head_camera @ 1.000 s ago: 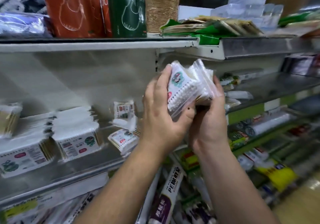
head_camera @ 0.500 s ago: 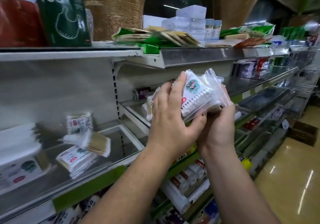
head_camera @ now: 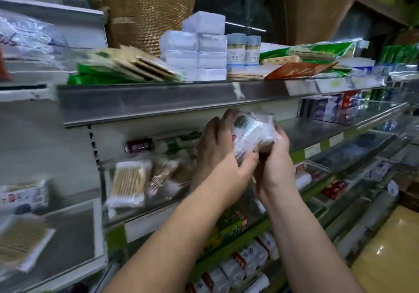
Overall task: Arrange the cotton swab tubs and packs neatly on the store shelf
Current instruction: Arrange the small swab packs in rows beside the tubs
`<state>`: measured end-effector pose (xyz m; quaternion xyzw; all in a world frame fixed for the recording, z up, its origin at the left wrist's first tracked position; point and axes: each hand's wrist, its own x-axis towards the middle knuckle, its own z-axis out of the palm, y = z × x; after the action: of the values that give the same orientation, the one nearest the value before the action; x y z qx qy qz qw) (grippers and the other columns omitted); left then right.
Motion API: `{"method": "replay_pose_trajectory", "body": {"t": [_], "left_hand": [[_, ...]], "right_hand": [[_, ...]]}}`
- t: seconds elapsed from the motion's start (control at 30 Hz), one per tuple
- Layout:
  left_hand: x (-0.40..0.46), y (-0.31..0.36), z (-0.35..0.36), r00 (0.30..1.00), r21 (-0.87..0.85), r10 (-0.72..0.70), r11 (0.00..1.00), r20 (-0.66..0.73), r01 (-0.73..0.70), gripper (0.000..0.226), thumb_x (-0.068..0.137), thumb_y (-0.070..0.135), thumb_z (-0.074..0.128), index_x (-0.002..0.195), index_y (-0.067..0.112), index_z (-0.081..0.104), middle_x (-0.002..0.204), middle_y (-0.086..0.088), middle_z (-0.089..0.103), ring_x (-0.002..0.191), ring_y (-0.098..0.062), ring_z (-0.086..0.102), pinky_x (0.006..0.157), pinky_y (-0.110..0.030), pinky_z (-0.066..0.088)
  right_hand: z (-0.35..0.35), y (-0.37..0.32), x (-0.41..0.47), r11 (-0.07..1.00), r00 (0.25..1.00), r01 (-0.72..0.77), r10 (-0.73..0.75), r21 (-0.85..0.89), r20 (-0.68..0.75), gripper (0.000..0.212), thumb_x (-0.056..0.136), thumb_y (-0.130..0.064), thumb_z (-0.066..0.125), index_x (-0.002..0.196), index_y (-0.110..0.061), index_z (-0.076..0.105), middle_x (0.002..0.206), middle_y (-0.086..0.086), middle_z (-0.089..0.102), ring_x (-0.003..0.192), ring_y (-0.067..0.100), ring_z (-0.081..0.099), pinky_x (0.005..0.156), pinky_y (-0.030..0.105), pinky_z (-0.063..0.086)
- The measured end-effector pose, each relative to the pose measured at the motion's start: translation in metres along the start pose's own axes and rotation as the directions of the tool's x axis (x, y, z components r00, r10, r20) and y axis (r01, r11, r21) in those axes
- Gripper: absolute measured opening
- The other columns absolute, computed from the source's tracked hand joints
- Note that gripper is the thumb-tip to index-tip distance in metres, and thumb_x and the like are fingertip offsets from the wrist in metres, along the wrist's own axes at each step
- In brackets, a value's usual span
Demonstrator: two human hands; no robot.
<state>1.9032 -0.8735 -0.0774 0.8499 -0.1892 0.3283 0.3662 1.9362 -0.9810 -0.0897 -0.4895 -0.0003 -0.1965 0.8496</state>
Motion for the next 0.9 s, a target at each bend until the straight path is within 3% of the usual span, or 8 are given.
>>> {"method": "replay_pose_trajectory", "body": {"t": [0.1,0.17,0.37,0.4,0.57,0.73,0.83,0.9], "left_hand": [[0.022,-0.006,0.029,0.978,0.112,-0.188,0.978,0.089,0.178,0.068,0.091,0.058,0.043,0.144,0.050,-0.001,0.158,0.009,0.008,0.143,-0.023,0.026,0.109,-0.042,0.035],[0.034,-0.011,0.045,0.965,0.194,-0.234,0.958,0.116,0.209,0.069,0.094,0.058,0.038,0.147,0.046,-0.005,0.162,0.006,0.001,0.148,-0.022,0.012,0.115,-0.043,0.025],[0.056,-0.022,0.071,0.973,0.467,-0.228,0.862,0.014,0.196,0.082,0.092,0.057,0.043,0.155,0.027,-0.001,0.163,-0.002,-0.010,0.149,-0.021,-0.012,0.121,-0.047,0.001],[0.057,-0.024,0.074,0.974,0.461,-0.229,0.864,0.000,0.203,0.086,0.091,0.057,0.046,0.154,0.028,-0.005,0.163,-0.002,-0.009,0.149,-0.021,-0.012,0.121,-0.047,0.001],[0.053,-0.026,0.077,0.980,0.342,-0.103,0.927,-0.169,0.156,0.090,0.086,0.058,0.058,0.151,0.033,0.002,0.162,-0.005,0.010,0.149,-0.021,0.007,0.120,-0.046,0.015],[0.046,-0.026,0.074,0.967,0.418,-0.042,0.897,-0.250,0.147,0.057,0.092,0.048,0.054,0.144,0.037,0.032,0.152,-0.007,0.028,0.140,-0.028,0.027,0.112,-0.044,0.027],[0.046,-0.023,0.075,0.980,0.531,-0.033,0.837,-0.195,0.134,0.042,0.095,0.050,0.041,0.133,0.035,0.049,0.137,-0.006,0.046,0.125,-0.029,0.042,0.106,-0.045,0.033],[0.047,-0.020,0.076,0.994,0.574,-0.063,0.812,-0.092,0.105,0.050,0.095,0.055,0.031,0.141,0.037,0.038,0.135,-0.003,0.052,0.123,-0.027,0.047,0.109,-0.045,0.031]], "right_hand": [[-0.011,0.000,0.046,0.932,0.998,-0.046,0.059,-0.358,0.025,0.062,0.073,-0.076,0.039,0.127,-0.049,0.052,0.134,0.005,0.057,0.119,0.030,0.056,0.101,0.047,0.044],[-0.018,-0.005,0.067,0.816,0.984,0.124,-0.029,-0.565,0.174,0.045,0.096,-0.056,0.032,0.138,-0.043,0.043,0.142,0.004,0.051,0.119,0.024,0.054,0.103,0.040,0.043],[-0.033,-0.019,0.108,0.292,0.926,0.376,-0.078,-0.879,0.370,0.050,0.106,-0.037,0.024,0.155,-0.029,0.018,0.163,0.000,0.018,0.149,0.025,0.018,0.120,0.036,0.016],[-0.037,-0.016,0.113,0.284,0.926,0.377,-0.111,-0.882,0.360,0.052,0.105,-0.038,0.029,0.155,-0.030,0.017,0.163,0.001,0.016,0.149,0.026,0.017,0.120,0.038,0.016],[-0.053,0.007,0.127,0.603,0.927,0.374,-0.242,-0.704,0.286,0.047,0.099,-0.031,0.046,0.145,-0.032,0.035,0.151,0.004,0.030,0.130,0.034,0.043,0.105,0.049,0.043],[-0.061,0.007,0.138,0.452,0.840,0.501,-0.460,-0.739,0.288,0.032,0.102,-0.023,0.043,0.132,-0.022,0.055,0.137,0.011,0.047,0.118,0.035,0.050,0.100,0.044,0.044],[-0.073,0.009,0.146,0.423,0.876,0.440,-0.397,-0.792,0.275,0.034,0.104,-0.033,0.037,0.117,-0.018,0.064,0.116,0.015,0.061,0.102,0.037,0.056,0.090,0.048,0.048],[-0.078,0.009,0.143,0.440,0.911,0.388,-0.316,-0.810,0.264,0.046,0.103,-0.046,0.026,0.115,-0.019,0.061,0.109,0.016,0.065,0.098,0.036,0.059,0.088,0.049,0.049]]}}
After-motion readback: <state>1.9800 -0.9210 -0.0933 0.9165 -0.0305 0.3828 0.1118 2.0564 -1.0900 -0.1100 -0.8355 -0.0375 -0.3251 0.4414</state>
